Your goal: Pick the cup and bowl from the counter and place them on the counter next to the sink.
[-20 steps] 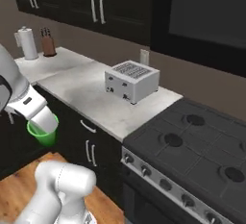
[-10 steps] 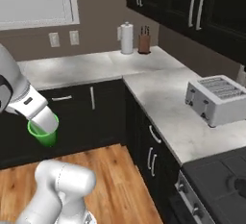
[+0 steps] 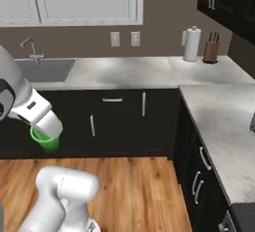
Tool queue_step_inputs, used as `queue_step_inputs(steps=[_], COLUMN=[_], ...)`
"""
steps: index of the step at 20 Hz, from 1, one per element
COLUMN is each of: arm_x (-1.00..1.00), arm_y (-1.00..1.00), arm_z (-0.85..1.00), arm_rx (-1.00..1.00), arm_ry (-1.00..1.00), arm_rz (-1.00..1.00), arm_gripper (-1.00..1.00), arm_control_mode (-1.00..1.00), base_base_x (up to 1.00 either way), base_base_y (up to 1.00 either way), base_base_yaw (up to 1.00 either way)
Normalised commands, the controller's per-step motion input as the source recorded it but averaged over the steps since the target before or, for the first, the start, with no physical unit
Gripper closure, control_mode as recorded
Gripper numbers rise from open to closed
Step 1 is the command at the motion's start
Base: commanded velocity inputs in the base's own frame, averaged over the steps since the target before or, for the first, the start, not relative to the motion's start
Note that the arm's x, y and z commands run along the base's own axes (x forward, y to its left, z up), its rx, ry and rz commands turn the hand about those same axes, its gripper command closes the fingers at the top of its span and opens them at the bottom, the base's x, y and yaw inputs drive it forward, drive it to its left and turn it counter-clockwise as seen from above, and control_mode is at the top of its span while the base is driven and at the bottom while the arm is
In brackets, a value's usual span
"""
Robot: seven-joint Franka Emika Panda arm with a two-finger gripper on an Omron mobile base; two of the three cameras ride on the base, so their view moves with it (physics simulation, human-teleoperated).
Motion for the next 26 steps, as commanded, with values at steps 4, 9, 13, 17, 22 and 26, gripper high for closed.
queue_step_inputs(steps=[4, 9, 13, 17, 22, 26], arm_x=[0.00, 0.00, 0.00, 0.00, 0.00, 0.00], arm_y=[0.00, 0.00, 0.00, 0.00, 0.00, 0.00], arm_z=[0.00, 0.00, 0.00, 0.00, 0.00, 0.00], arm_rx=[0.00, 0.00, 0.00, 0.00, 0.00, 0.00], arm_ry=[0.00, 0.00, 0.00, 0.00, 0.00, 0.00], arm_rz=[0.00, 0.00, 0.00, 0.00, 0.00, 0.00], arm_gripper=[1.00, 1.00, 1.00, 1.00, 1.00, 1.00], arm_control_mode=[1.00, 1.00, 1.00, 1.00, 1.00, 1.00], base_base_x=[0.74, 0.99, 0.91, 0.99, 0.98, 1.00], base_base_y=[0.40, 0.77, 0.84, 0.75, 0.20, -0.03], base_base_yaw=[0.00, -0.03, -0.01, 0.00, 0.04, 0.19])
